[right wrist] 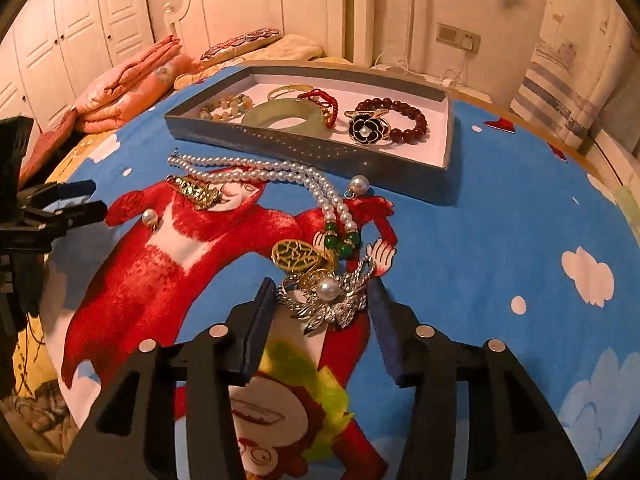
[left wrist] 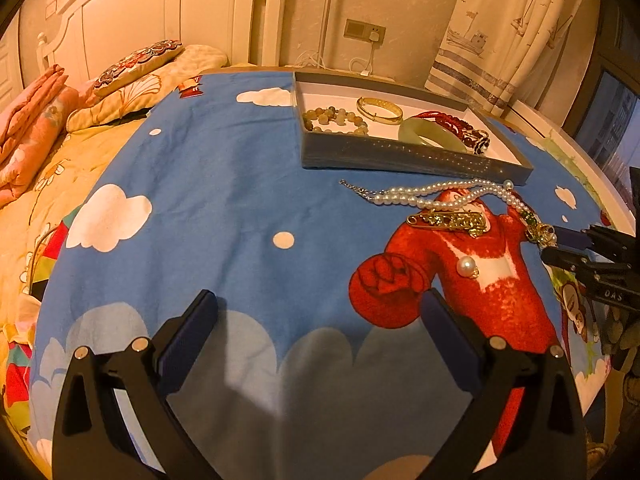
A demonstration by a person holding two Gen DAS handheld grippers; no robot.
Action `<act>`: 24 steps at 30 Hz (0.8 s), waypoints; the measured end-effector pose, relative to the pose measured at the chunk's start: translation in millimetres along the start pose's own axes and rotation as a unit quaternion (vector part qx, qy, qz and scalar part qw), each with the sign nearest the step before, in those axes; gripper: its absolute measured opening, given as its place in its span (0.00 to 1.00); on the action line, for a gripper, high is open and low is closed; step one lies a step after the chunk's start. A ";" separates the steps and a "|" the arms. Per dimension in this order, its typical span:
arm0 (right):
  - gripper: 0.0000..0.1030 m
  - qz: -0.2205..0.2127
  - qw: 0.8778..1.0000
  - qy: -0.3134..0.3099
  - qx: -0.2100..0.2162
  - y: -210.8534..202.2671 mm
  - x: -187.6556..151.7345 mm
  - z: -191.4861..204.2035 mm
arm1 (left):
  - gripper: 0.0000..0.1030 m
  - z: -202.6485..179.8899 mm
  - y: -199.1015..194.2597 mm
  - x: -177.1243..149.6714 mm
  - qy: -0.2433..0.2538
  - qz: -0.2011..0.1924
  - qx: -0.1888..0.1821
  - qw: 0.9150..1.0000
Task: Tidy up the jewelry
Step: 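Withdraw both open tools from the tray back over the pile, then grasp the silver pearl brooch with the right tool while the left tool grasps the gold pendant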
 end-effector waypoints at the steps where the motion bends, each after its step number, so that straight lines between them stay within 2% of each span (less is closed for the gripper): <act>1: 0.45 -0.001 1.000 -0.004 0.000 -2.3 -2.3 -0.2 | 0.97 0.2 -0.2 0.3 0.000 0.000 0.000 1.000; 6: 0.44 -0.010 1.000 -0.001 -0.001 -18.9 -21.0 -9.9 | 0.97 -1.1 0.7 0.8 0.002 0.002 0.004 1.000; 12: 0.44 -0.019 0.999 0.037 -0.009 -29.3 -35.1 -30.5 | 0.97 -5.0 2.6 1.1 0.012 0.007 0.020 1.000; 17: 0.44 -0.031 0.997 0.064 -0.008 -33.4 -35.2 -40.4 | 0.97 -23.0 0.0 -0.7 0.055 0.000 0.047 0.997; 24: 0.44 -0.039 0.996 0.074 -0.004 -35.6 -36.8 -42.8 | 0.97 -69.3 8.9 -6.1 0.090 0.005 -0.004 0.996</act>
Point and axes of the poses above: each gripper's, at about its wrist camera, not at the fingertips, and y roughly the way its jaws point, z to its left, x to its top, the point moved 2 cm from there along y, roughly the way its jaws point, and after that the axes turned 15 degrees about -x, right-handed, at the moved point
